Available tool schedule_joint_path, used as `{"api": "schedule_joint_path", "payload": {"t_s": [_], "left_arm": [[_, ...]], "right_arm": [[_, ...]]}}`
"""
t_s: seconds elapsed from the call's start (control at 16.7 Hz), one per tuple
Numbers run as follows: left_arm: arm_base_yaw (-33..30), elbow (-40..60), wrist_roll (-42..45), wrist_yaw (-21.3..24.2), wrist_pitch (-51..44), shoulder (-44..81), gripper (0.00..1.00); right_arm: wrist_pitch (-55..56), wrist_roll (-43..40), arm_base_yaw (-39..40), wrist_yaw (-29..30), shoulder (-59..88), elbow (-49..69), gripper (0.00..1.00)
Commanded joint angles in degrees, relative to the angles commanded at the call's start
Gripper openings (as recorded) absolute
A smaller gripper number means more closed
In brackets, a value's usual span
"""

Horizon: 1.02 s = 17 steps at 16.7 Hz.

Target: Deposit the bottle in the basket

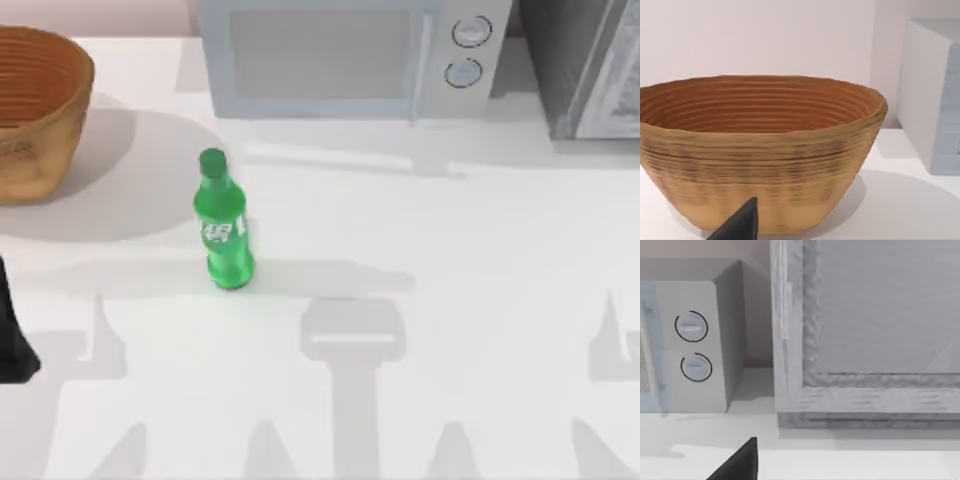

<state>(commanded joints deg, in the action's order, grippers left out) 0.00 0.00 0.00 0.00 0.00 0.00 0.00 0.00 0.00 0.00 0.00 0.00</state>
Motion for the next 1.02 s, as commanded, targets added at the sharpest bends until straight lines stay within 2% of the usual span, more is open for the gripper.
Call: {"api": "schedule_joint_path", "payload": {"t_s": [0.24,0.42,0.66,1.02], "left_arm": [[-0.15,0.26,0.06,0.64,1.35,1.65,1.00],[-0.63,1.23,0.37,3.05,6.60,8.25,1.00],[-1.46,3.29,1.18,8.23,18.35,23.27,1.00],[-2.95,7.34,2.69,18.17,41.18,52.37,1.00]], "right_arm": [[0.00,0.00,0.00,0.00,0.00,0.00,1.00],[0.00,0.00,0.00,0.00,0.00,0.00,1.00],[0.00,0.00,0.00,0.00,0.00,0.00,1.00],[0.00,0.00,0.00,0.00,0.00,0.00,1.00]]}}
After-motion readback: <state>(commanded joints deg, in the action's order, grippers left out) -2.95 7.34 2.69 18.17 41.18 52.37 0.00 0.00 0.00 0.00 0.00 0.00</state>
